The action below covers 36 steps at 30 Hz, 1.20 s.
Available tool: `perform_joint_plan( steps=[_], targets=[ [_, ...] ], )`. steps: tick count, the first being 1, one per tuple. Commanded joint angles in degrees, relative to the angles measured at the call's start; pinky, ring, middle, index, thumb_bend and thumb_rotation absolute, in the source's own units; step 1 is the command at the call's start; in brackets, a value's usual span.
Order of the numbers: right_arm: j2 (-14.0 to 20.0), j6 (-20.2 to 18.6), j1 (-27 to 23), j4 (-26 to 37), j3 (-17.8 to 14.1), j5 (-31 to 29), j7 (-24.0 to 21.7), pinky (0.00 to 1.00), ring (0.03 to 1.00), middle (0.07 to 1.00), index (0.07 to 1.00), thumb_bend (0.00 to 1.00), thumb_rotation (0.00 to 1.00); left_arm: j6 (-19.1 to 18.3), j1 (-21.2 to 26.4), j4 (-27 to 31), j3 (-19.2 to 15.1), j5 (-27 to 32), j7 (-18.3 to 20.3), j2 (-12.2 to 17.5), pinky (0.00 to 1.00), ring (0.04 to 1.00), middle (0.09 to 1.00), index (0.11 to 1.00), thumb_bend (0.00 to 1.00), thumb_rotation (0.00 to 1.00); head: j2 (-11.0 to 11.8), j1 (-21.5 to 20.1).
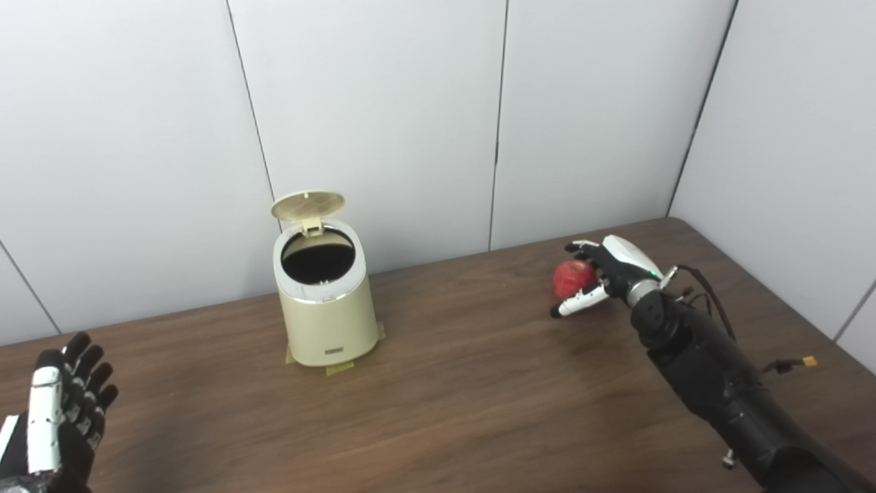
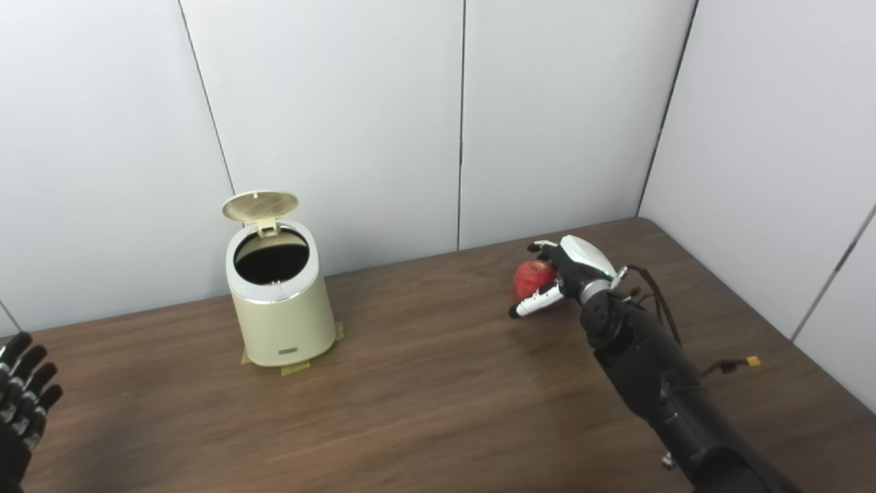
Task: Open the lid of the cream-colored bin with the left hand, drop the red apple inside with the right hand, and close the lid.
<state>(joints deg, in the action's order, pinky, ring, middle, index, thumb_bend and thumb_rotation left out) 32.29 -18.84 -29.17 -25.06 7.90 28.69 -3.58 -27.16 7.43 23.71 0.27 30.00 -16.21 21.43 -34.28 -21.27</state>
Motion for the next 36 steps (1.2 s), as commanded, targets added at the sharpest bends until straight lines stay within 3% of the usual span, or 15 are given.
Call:
perform_joint_plan(
  steps=[1, 4, 7, 8, 9, 11, 16, 20, 26, 34, 36],
  targets=[
    [0.7, 2.6, -3.6, 0.1, -0.5, 0.6, 2.7, 0.69, 0.811, 0.847, 0.84, 0.92, 0.21, 0.2, 1.5, 2.3, -0.2, 0.6, -1.1, 1.2, 1.0, 1.0, 1.0, 1.0, 0.45, 0.98, -0.1, -0.1],
    [0.5, 4.5, -3.4, -0.6, -0.8, 0.4, 4.3, 0.67, 0.796, 0.841, 0.816, 0.9, 0.13, 0.2, 1.3, 2.5, -0.1, 1.0, -1.6, 1.3, 1.0, 1.0, 1.0, 1.0, 0.44, 0.96, -0.2, 0.0],
    [0.3, 7.2, -2.8, -0.6, -1.0, 0.4, 6.2, 0.6, 0.649, 0.69, 0.692, 0.83, 0.01, 0.3, 1.2, 2.8, -0.1, 1.5, -2.2, 1.2, 1.0, 1.0, 1.0, 1.0, 0.44, 0.97, -0.4, 0.2],
    [0.5, 8.0, -2.6, -0.6, -0.6, 1.0, 6.6, 0.55, 0.542, 0.589, 0.61, 0.68, 0.01, 0.3, 1.1, 2.9, -0.1, 1.8, -2.3, 1.2, 1.0, 1.0, 1.0, 1.0, 0.45, 0.97, -0.5, 0.2],
    [0.7, 8.5, -2.5, -0.5, -0.3, 1.5, 6.9, 0.52, 0.485, 0.538, 0.565, 0.6, 0.0, 0.3, 1.1, 3.0, -0.1, 2.0, -2.4, 1.3, 1.0, 1.0, 1.0, 1.0, 0.45, 0.96, -0.5, 0.3],
    [0.8, 9.3, -2.3, -0.4, 0.3, 2.4, 7.6, 0.47, 0.434, 0.501, 0.517, 0.54, 0.0, 0.2, 1.2, 3.1, -0.3, 2.5, -2.6, 1.1, 1.0, 1.0, 1.0, 1.0, 0.44, 0.96, -0.6, 0.4],
    [0.2, 7.8, -2.1, 0.2, 0.4, 2.7, 6.6, 0.45, 0.427, 0.509, 0.486, 0.52, 0.0, 0.2, 1.6, 3.3, -0.2, 2.7, -2.9, 1.0, 1.0, 1.0, 1.0, 1.0, 0.42, 0.96, -0.5, 0.4],
    [-0.2, 6.7, -1.7, 0.9, 0.2, 3.0, 6.8, 0.44, 0.426, 0.511, 0.484, 0.52, 0.0, 0.2, 1.8, 3.3, -0.2, 2.3, -3.3, 0.5, 1.0, 1.0, 1.0, 1.0, 0.28, 0.94, -0.4, 0.3],
    [-0.3, 6.3, -0.9, 1.9, 0.0, 3.0, 7.2, 0.44, 0.423, 0.503, 0.493, 0.52, 0.0, 0.2, 1.8, 3.3, 0.3, 2.3, -3.3, 0.5, 1.0, 1.0, 1.0, 1.0, 0.26, 0.94, -0.3, 1.0],
    [-1.1, 9.0, 1.1, 12.5, -0.6, 4.4, 9.7, 0.43, 0.421, 0.499, 0.504, 0.52, 0.0, 0.2, 1.8, 3.6, 1.2, 1.7, -3.2, 0.7, 1.0, 1.0, 1.0, 1.0, 0.25, 1.0, -0.1, 3.7],
    [-1.7, 10.3, 1.2, 15.1, -0.8, 4.4, 10.3, 0.43, 0.42, 0.495, 0.506, 0.52, 0.0, 0.3, 1.9, 3.2, 0.7, 1.8, -1.4, 0.1, 1.0, 1.0, 1.0, 1.0, 0.24, 1.0, -0.1, 4.6]
  ],
)
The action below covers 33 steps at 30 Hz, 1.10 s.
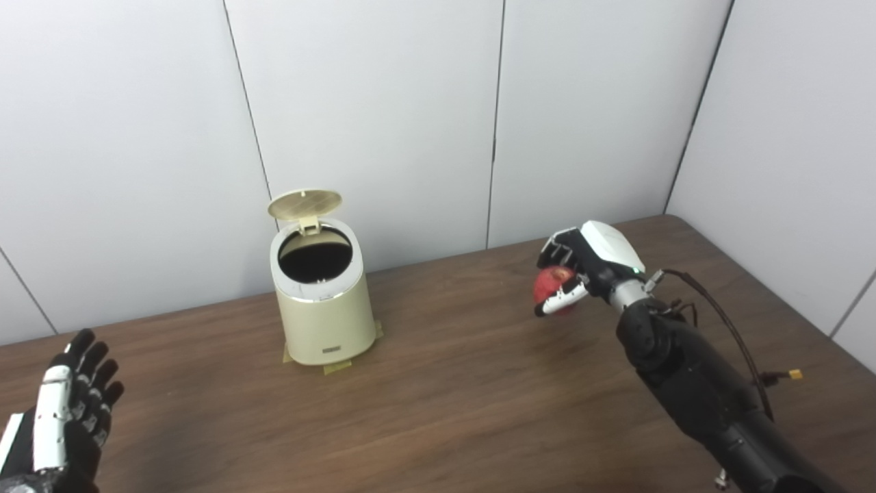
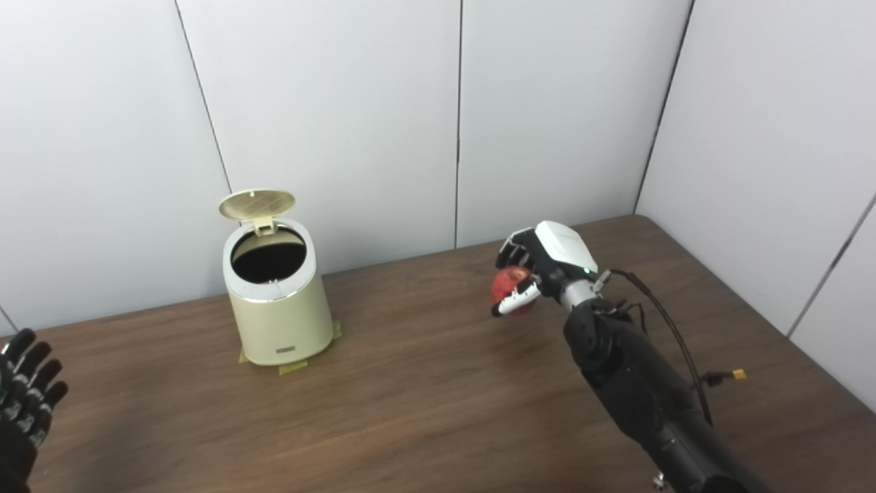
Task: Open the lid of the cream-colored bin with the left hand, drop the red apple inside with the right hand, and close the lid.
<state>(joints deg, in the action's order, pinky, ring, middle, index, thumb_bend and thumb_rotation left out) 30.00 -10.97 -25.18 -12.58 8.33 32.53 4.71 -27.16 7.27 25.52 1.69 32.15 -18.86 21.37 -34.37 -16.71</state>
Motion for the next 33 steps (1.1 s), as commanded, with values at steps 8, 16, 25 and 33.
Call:
perform_joint_plan(
  steps=[8, 16, 25, 33],
  targets=[
    [-3.8, 2.2, -4.8, 13.7, -0.5, 2.5, 0.1, 0.42, 0.401, 0.492, 0.517, 0.52, 0.0, 1.6, 2.4, -1.2, -0.3, -7.0, 5.6, -3.6, 1.0, 1.0, 1.0, 1.0, 0.29, 0.98, 0.4, 4.7],
    [-11.3, 0.9, -7.9, 23.1, 1.9, 4.5, -3.9, 0.35, 0.398, 0.504, 0.52, 0.51, 0.0, 3.9, 2.1, -4.6, -1.5, -13.2, 10.6, -7.0, 1.0, 1.0, 0.995, 1.0, 0.37, 0.94, 0.9, 7.3],
    [-17.7, 3.8, -14.5, 19.1, 4.0, 4.9, -3.7, 0.33, 0.415, 0.506, 0.516, 0.5, 0.0, 3.1, 1.8, -5.0, -2.9, -15.7, 13.8, -10.7, 0.99, 0.977, 0.985, 1.0, 0.41, 0.89, 1.4, 10.1],
    [-18.8, 7.5, -17.7, 14.3, 5.3, 5.4, -3.6, 0.36, 0.415, 0.502, 0.508, 0.5, 0.0, 3.8, 1.1, -5.1, -2.9, -18.9, 13.8, -14.2, 0.94, 0.941, 0.967, 0.99, 0.43, 0.83, 1.6, 12.0]
  ],
)
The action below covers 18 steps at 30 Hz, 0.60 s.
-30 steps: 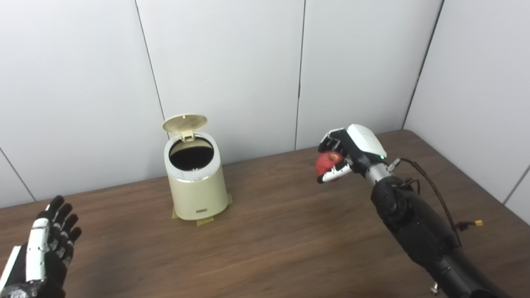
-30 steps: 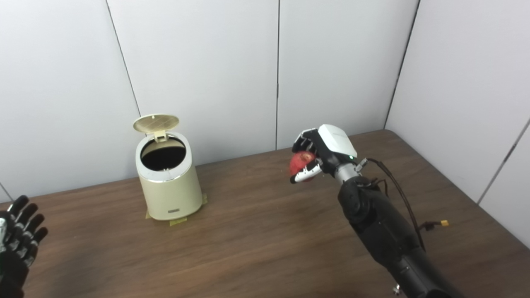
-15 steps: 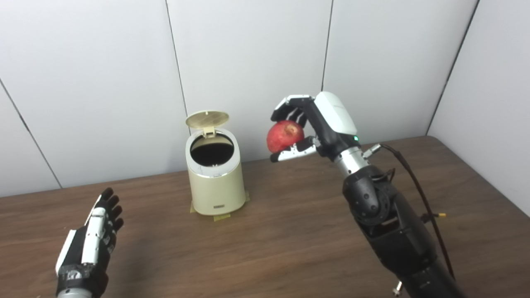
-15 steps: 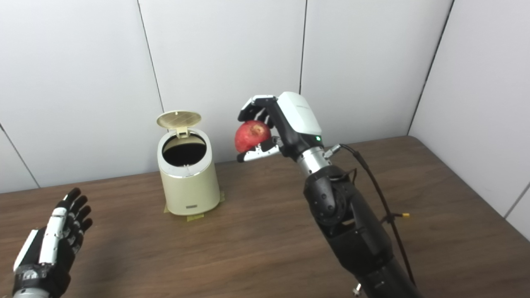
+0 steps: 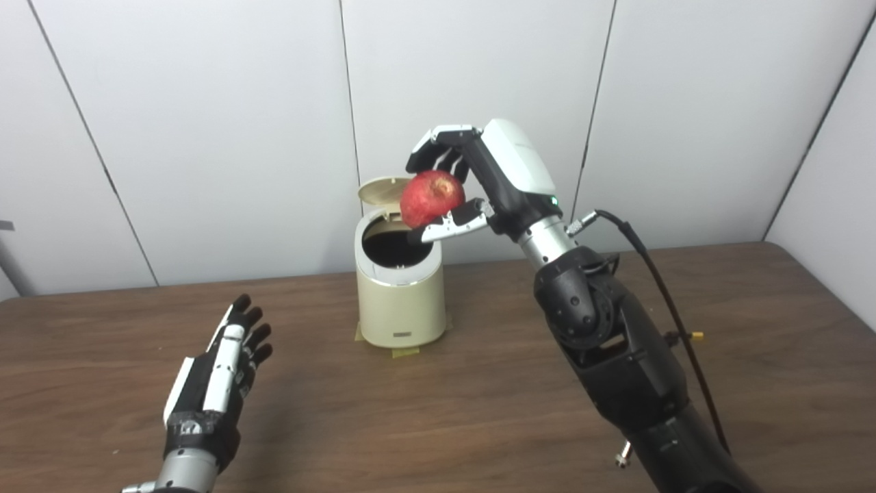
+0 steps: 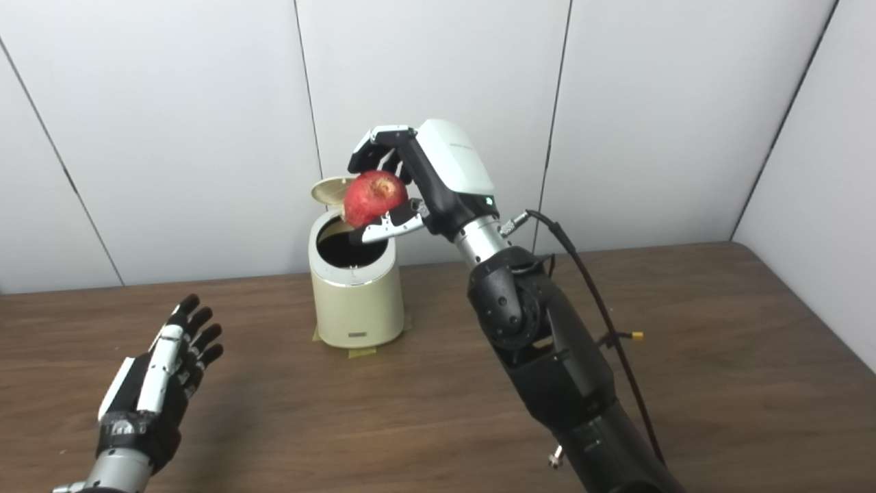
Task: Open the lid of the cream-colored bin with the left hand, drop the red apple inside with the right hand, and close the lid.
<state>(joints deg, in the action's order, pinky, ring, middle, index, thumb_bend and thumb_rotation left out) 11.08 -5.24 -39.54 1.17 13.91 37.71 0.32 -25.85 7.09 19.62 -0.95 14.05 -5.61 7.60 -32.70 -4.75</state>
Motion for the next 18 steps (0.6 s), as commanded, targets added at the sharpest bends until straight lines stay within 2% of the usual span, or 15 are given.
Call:
perform_joint_plan(
  steps=[1, 10, 18],
  targets=[
    [-0.2, 1.9, -3.7, -0.2, -0.2, 0.1, 0.7, 0.36, 0.416, 0.502, 0.509, 0.5, 0.0, 2.7, 1.1, 0.7, -0.3, -1.2, 0.6, -0.8, 0.93, 0.938, 0.965, 0.988, 0.43, 0.82, -0.1, 0.4],
    [-1.8, 2.5, -5.5, -4.9, 0.5, -0.9, -0.3, 0.35, 0.415, 0.507, 0.503, 0.5, 0.0, 2.5, 0.8, 1.2, -0.5, -3.4, 1.6, -3.4, 0.93, 0.948, 0.963, 0.982, 0.49, 0.78, -0.5, 1.9],
    [-3.5, 4.5, -7.1, -11.0, 0.8, -2.4, 0.8, 0.34, 0.426, 0.504, 0.489, 0.5, 0.0, 1.7, 0.8, 2.0, -1.2, -4.2, 1.6, -4.5, 0.92, 0.936, 0.954, 0.968, 0.49, 0.78, -1.5, 2.7]
  ],
)
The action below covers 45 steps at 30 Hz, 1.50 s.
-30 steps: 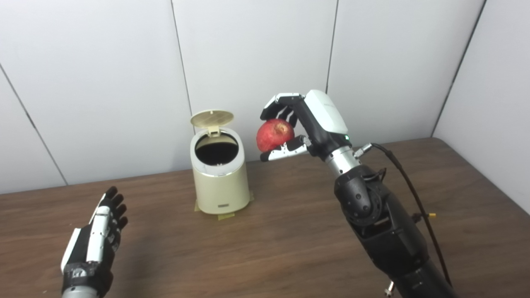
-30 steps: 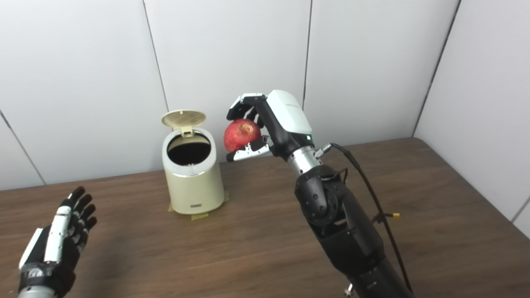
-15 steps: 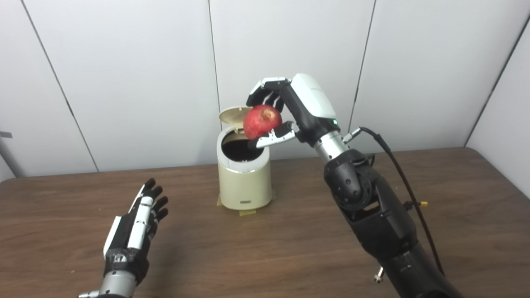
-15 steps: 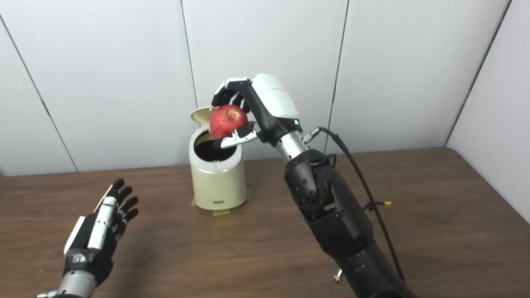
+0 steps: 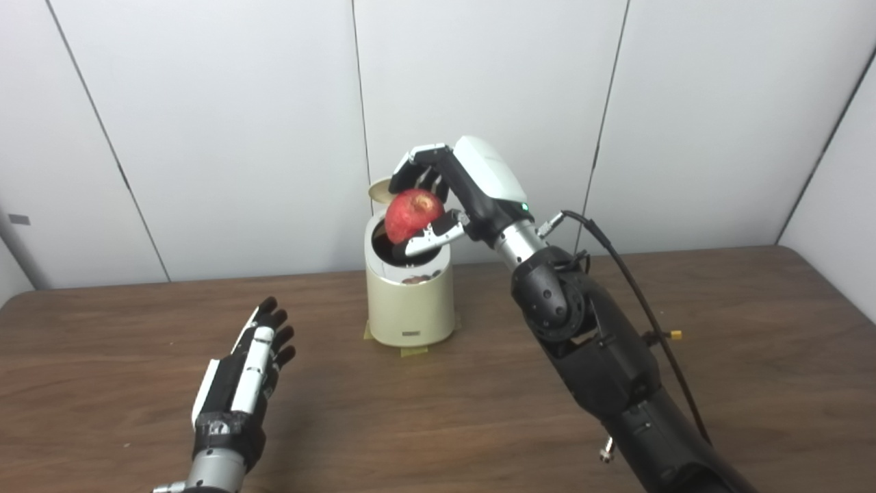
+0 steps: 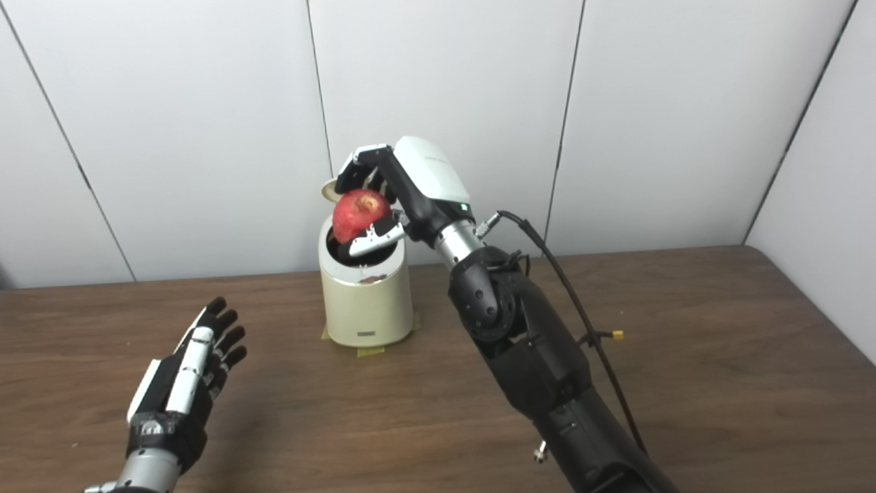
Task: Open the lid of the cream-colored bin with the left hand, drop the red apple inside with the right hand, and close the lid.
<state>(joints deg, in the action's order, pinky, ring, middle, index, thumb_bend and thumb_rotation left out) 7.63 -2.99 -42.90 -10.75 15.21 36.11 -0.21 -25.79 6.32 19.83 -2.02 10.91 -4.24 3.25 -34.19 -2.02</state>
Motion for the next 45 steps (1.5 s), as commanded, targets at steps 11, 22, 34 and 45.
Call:
perform_joint_plan(
  steps=[11, 22, 34, 45],
  targets=[
    [-0.9, 3.4, -4.3, -3.0, 0.4, 0.1, 2.2, 0.33, 0.418, 0.507, 0.495, 0.5, 0.0, 1.4, 1.8, 2.3, -0.3, -1.8, 0.6, -1.2, 0.92, 0.939, 0.957, 0.971, 0.52, 0.76, -0.6, 0.7],
    [-1.6, 3.5, -4.0, -4.5, 0.3, 0.7, 3.9, 0.33, 0.414, 0.509, 0.501, 0.5, 0.0, 0.8, 1.0, 3.8, -0.4, -2.2, 0.4, -2.3, 0.91, 0.935, 0.952, 0.962, 0.52, 0.75, -1.3, 1.0],
    [-2.3, 5.0, -3.5, -6.5, 0.5, 1.6, 8.9, 0.35, 0.417, 0.504, 0.493, 0.5, 0.0, 0.3, -1.2, 6.0, -0.6, -2.1, 0.9, -2.4, 0.94, 0.945, 0.954, 0.966, 0.51, 0.72, -1.4, 1.9],
    [-2.5, 5.5, -4.0, -9.8, 1.2, 2.3, 10.9, 0.33, 0.415, 0.514, 0.502, 0.5, 0.0, -0.2, -1.7, 6.8, -0.7, -1.8, 1.1, -2.6, 0.93, 0.934, 0.942, 0.956, 0.55, 0.68, -1.6, 2.2]
  ],
)
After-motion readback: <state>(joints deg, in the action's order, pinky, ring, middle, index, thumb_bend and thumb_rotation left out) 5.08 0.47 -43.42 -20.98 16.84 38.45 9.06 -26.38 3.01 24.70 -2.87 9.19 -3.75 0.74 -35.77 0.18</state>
